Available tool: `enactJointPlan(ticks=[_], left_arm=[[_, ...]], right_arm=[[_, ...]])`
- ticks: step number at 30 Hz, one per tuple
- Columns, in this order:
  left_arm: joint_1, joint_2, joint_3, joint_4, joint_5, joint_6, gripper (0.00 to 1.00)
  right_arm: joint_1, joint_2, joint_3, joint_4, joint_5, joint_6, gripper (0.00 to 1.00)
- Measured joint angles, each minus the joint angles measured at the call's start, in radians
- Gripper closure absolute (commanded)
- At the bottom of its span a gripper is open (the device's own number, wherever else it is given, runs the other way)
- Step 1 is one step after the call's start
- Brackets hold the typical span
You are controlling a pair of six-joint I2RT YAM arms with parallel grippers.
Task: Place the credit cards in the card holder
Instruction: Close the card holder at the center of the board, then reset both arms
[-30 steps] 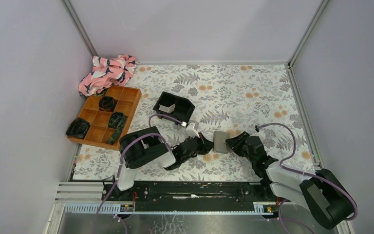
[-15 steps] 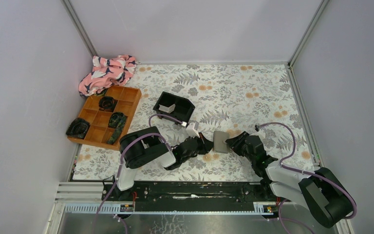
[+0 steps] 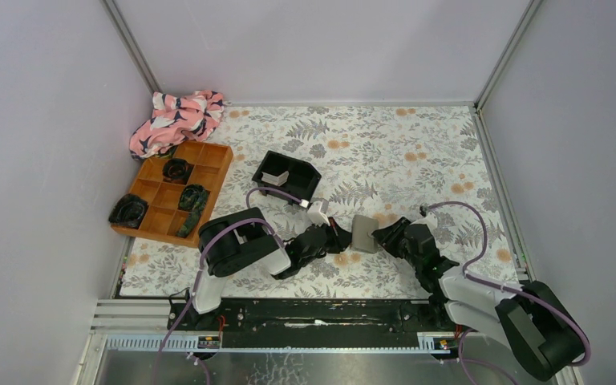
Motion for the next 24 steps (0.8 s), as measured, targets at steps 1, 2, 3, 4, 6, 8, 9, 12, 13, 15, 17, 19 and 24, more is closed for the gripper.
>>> enactJointPlan(ticks=[1,2,3,4,6,8,9,12,13,15,17,19,24], left_arm=[[0.000,0.000,0.000,0.000,0.000,0.000,0.94],[0.000,0.000,0.000,-0.001,-0.001,0.000,0.93],[0.000,-0.002,0.000,-0.003,-0.004,0.000,0.93],[0.000,-0.004,0.000,-0.007,-0.008,-0.001,0.91],[0.002,-0.012,-0.002,-0.020,-0.017,-0.005,0.89],[0.005,-0.030,-0.011,-0.042,-0.032,-0.010,0.87],[0.006,-0.039,-0.015,-0.053,-0.040,-0.011,0.86],[0.013,-0.085,-0.029,-0.117,-0.077,-0.013,0.83],[0.014,-0.102,-0.034,-0.143,-0.094,-0.013,0.82],[0.017,-0.134,-0.041,-0.193,-0.126,-0.013,0.80],[0.020,-0.166,-0.051,-0.237,-0.152,-0.006,0.79],[0.021,-0.204,-0.061,-0.291,-0.177,0.009,0.79],[0.019,-0.367,-0.065,-0.450,-0.241,0.092,0.75]], right_arm=[[0.000,-0.014,-0.003,-0.010,0.002,0.000,0.60],[0.000,-0.033,-0.007,-0.023,0.003,0.000,0.58],[0.000,-0.052,-0.009,-0.041,0.007,-0.001,0.56],[0.000,-0.069,-0.008,-0.059,0.011,-0.006,0.54],[0.000,-0.097,-0.004,-0.092,0.022,-0.021,0.52],[0.000,-0.105,0.013,-0.128,0.033,-0.043,0.51],[0.000,-0.104,0.026,-0.146,0.036,-0.055,0.51],[0.000,-0.103,0.069,-0.182,0.046,-0.092,0.49],[0.000,-0.103,0.082,-0.190,0.051,-0.103,0.49],[0.000,-0.103,0.105,-0.197,0.055,-0.124,0.49],[0.000,-0.102,0.130,-0.204,0.056,-0.151,0.49],[0.000,-0.102,0.160,-0.223,0.061,-0.182,0.48],[0.000,-0.103,0.292,-0.340,0.127,-0.298,0.47]])
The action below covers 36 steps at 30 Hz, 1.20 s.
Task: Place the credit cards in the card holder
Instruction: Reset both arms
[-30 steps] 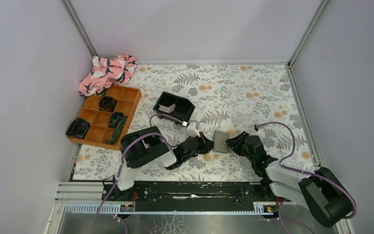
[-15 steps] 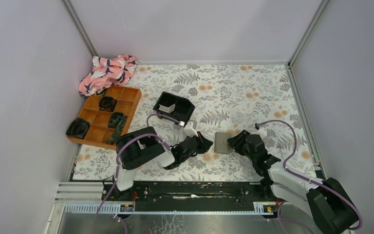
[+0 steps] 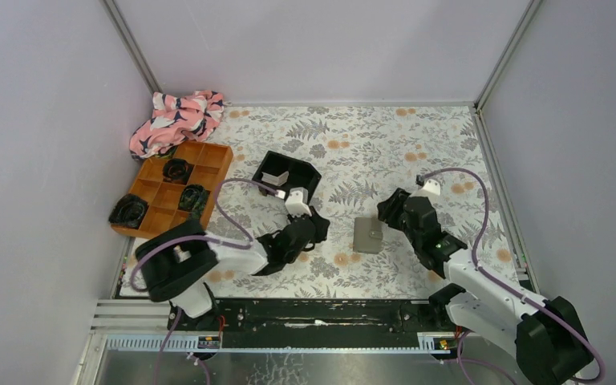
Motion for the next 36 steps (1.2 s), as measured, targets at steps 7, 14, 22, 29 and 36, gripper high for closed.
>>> enactJointPlan(ticks=[7,14,22,29,36], left_arm=[[-0.014,-0.276,0.027,-0.124,-0.125,0.159,0.66],[-0.019,-0.465,0.034,-0.216,-0.279,0.304,0.34],[0.044,-0.513,0.013,-0.257,-0.428,0.361,0.04],[0.097,-0.558,-0.100,-0.255,-0.491,0.380,0.00],[0.140,-0.570,-0.115,-0.253,-0.494,0.381,0.00]], right_arm=[[0.000,0.001,0.138,-0.095,0.174,-0.134,0.24],[0.000,0.016,0.159,-0.145,0.356,-0.231,0.09],[0.000,0.030,0.165,-0.182,0.511,-0.223,0.01],[0.000,0.053,0.180,-0.219,0.584,-0.180,0.01],[0.000,0.064,0.195,-0.246,0.607,-0.146,0.00]])
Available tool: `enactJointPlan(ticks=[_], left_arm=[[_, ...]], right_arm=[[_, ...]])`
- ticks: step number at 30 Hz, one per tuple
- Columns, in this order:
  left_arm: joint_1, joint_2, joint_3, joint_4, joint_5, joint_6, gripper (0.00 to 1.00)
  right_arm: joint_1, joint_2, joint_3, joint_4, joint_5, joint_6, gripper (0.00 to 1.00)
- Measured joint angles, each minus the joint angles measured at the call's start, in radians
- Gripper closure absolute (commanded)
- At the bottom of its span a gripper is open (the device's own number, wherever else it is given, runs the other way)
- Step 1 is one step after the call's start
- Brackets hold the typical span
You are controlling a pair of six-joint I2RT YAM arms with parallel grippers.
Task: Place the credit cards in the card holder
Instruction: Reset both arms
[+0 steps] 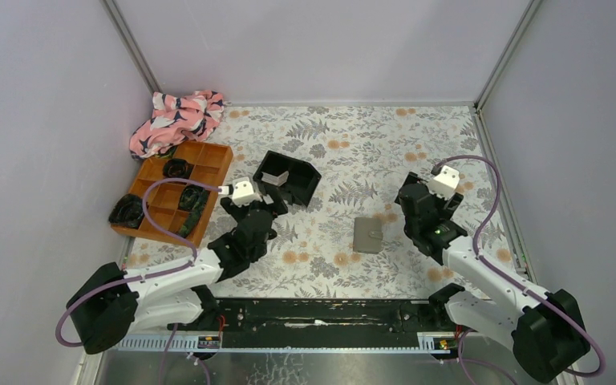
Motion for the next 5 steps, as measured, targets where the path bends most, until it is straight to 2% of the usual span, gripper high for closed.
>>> enactJointPlan(ticks=[5], left_arm=[[0.011,0.006,0.000,0.000,0.004,-0.001,0.00]], right_arm=[[0.000,0.002,0.005,-0.014,0.012,0.012,0.00]])
